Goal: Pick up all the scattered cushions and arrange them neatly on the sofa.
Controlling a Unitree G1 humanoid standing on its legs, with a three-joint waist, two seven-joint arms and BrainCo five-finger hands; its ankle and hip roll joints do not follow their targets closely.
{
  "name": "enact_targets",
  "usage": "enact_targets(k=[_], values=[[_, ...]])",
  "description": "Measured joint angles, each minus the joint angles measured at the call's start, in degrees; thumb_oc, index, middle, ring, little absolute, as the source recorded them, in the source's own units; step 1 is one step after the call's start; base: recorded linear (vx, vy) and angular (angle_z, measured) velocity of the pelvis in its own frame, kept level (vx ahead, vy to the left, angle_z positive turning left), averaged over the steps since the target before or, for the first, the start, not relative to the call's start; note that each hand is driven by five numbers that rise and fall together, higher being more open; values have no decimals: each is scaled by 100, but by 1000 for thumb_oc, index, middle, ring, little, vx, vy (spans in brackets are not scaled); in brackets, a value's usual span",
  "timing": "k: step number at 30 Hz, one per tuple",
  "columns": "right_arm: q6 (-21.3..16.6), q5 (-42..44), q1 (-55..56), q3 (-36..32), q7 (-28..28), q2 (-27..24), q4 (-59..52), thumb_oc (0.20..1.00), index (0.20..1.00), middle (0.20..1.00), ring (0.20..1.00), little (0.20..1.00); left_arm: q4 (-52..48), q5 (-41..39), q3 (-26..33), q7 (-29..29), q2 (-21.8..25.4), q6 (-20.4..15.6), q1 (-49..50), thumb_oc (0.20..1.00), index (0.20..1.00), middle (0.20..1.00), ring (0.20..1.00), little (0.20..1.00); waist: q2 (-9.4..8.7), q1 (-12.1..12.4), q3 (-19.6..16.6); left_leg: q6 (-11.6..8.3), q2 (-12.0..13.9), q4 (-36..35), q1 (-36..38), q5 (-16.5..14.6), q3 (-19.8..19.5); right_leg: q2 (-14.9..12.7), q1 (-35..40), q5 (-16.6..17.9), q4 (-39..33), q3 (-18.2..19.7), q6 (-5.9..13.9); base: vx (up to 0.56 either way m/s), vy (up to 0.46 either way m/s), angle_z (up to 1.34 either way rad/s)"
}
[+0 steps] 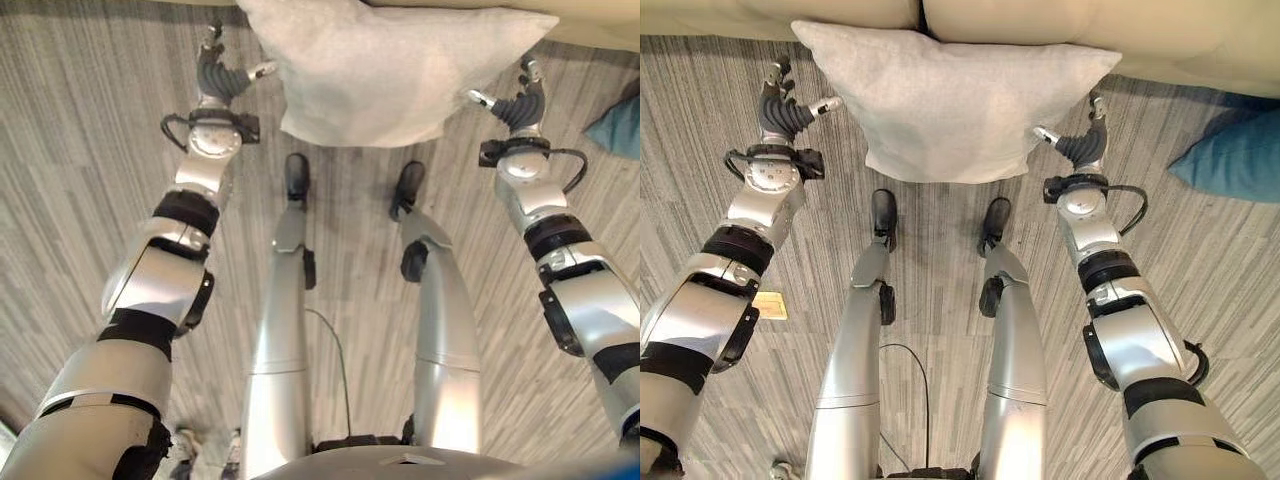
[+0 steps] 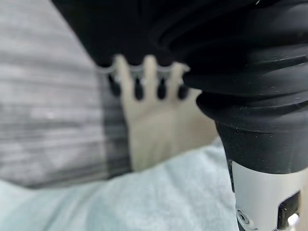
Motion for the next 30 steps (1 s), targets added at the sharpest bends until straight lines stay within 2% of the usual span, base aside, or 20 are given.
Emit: enact_targets(k=[3,10,17,23,29,30], values=[[-63,182,-37,-2,32,-153,-8,1000,1000,1000,1000,1000,-3,-4,-121,-38,5,1,-19,1000,1000,1000,1000,1000,12,-15,-87,38,14,364,-332,-153,97,4,-315,-45,210,111,32,30,14,-7],[-159,861,-54,-2,263,-281,-20,1000,1000,1000,1000,1000,-9,-239,-227,-136,-22,12,-172,1000,1000,1000,1000,1000,40,-85,-104,64,36,674,-798,-218,158,20,-786,-20,389,258,78,20,-9,-4],[-315,1321,-334,190,374,-275,-28,1000,1000,1000,1000,1000,-57,-452,-468,-120,-85,13,-559,1000,1000,1000,1000,1000,62,-75,-113,36,68,890,-1110,-258,175,62,-1114,-5,578,282,27,6,-5,-1],[-303,1394,-1088,684,299,-205,40,1000,1000,1000,1000,1000,-50,-462,-746,-91,-145,31,-928,1000,1000,1000,1000,1000,80,50,-118,47,106,1176,-1439,-307,252,107,-1479,4,802,411,13,6,-3,-1],[-151,1387,-1357,1037,131,-39,274,1000,1000,1000,1000,1000,-3,-900,-902,76,-431,70,-1072,1000,1000,1000,1000,1000,106,164,-123,47,113,1262,-1454,-328,221,123,-1460,22,837,398,16,0,-5,-1],[-147,1387,-1372,1059,71,28,274,777,777,777,777,777,-3,-903,-904,128,-542,94,-1111,1000,1000,1000,1000,1000,107,201,-123,43,113,1259,-1452,-324,207,130,-1458,24,839,394,4,0,0,0]])
